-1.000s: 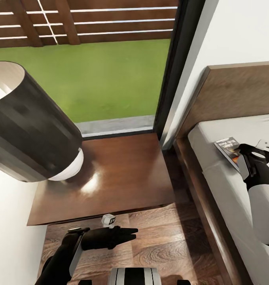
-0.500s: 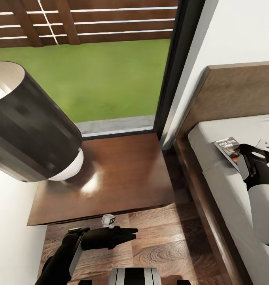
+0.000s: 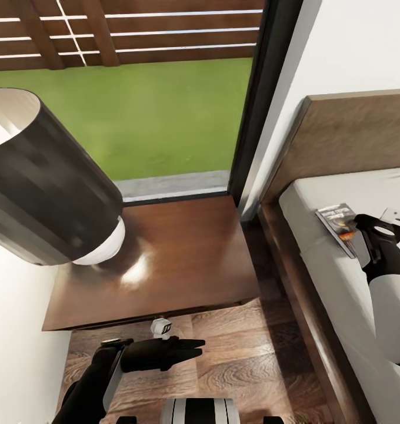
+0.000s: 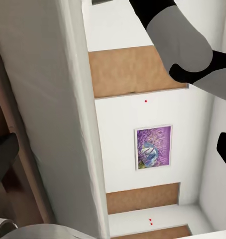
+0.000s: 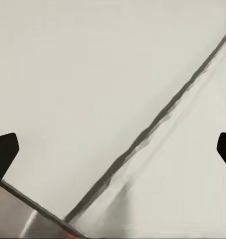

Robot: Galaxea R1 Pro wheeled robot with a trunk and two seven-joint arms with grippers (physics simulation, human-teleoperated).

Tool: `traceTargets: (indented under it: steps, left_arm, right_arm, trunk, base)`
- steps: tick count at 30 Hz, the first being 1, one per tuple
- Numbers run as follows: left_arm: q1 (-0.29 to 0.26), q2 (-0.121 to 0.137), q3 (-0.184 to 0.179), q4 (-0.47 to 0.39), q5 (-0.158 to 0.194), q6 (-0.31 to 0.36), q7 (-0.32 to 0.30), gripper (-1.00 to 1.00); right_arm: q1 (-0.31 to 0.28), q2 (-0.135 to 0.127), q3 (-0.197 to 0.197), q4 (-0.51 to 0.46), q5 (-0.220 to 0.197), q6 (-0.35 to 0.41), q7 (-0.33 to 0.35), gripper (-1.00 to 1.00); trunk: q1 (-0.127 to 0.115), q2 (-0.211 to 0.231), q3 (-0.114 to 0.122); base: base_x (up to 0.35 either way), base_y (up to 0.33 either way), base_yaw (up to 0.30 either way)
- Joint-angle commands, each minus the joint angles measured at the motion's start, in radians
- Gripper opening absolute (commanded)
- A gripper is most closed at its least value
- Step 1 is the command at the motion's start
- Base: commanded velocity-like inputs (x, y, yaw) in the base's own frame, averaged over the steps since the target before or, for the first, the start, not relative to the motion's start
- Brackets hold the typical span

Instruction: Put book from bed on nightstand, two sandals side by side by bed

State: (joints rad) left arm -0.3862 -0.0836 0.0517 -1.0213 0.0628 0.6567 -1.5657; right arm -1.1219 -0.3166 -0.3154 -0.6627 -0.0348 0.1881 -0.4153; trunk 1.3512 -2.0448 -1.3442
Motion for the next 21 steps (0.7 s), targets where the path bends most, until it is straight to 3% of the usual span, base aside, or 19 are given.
traceTargets:
  steps: [1, 15, 21]
  left_arm:
    - [0.0, -0.001, 0.002, 0.0, -0.003, 0.011, -0.005, 1.0]
    - [0.0, -0.001, 0.002, 0.0, -0.003, 0.011, -0.005, 1.0]
    - [0.0, -0.001, 0.002, 0.0, -0.003, 0.011, -0.005, 1.0]
  right_arm:
    - [0.0, 0.0, 0.001, 0.032, -0.013, 0.004, -0.003, 1.0]
    - [0.0, 0.0, 0.001, 0.031, -0.013, 0.004, -0.003, 1.0]
    - [0.0, 0.0, 0.001, 0.032, -0.013, 0.005, -0.003, 1.0]
  trunk:
    - [0.0, 0.0, -0.001]
    - [0.0, 0.0, -0.001]
    - [0.0, 0.0, -0.003]
  base:
    - [-0.092, 0.0, 0.0]
    - [-0.014, 0.0, 0.005]
    - [0.0, 0.0, 0.199]
